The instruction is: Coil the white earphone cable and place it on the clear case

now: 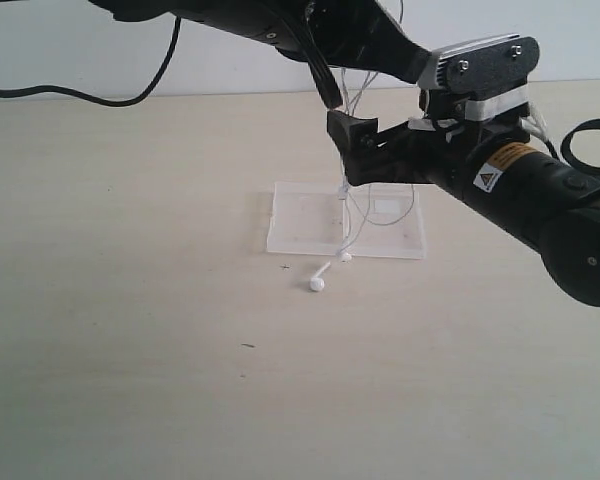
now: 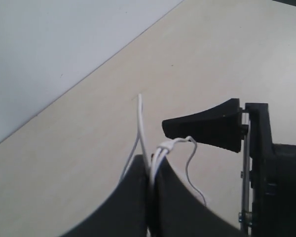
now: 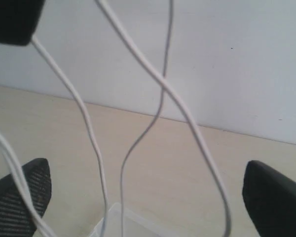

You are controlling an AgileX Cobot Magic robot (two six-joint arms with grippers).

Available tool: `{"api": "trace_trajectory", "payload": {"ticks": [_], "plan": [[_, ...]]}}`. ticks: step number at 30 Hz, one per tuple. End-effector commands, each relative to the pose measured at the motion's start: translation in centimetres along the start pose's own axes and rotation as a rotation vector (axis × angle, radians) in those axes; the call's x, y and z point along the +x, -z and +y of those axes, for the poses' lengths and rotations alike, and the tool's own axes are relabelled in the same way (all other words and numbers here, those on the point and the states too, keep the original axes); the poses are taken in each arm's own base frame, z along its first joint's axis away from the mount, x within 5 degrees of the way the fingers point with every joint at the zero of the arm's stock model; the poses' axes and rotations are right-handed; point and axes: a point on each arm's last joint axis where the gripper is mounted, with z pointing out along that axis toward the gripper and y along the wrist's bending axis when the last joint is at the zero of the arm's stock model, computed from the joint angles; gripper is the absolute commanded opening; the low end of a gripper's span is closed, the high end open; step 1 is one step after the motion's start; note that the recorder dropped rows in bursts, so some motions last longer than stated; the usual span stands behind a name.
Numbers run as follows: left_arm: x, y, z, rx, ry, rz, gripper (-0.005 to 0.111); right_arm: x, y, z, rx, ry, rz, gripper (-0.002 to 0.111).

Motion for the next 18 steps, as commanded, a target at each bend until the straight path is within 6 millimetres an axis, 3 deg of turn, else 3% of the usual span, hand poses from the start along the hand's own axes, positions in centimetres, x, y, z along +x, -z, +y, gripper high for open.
{"api": "trace_trajectory", "payload": {"ticks": [1,10,18], "plan": [[-0.1,0.0,-0.1,0.004,0.007,0.003,0.0,-0.1,-0.9,0.3,-0.023,0.035,0.03,0.102],[-0.6,0.8,-0.2,0.007,-0.009,-0.016,0.0,2.0,-2.9,0.0,-0.005,0.023,0.079,0.102],[-0.5,0.8,-0.2,0.007,-0.018,-0.013,0.0,2.0,-3.5,0.0,-0.005,0.022,0.063,0.102]]}}
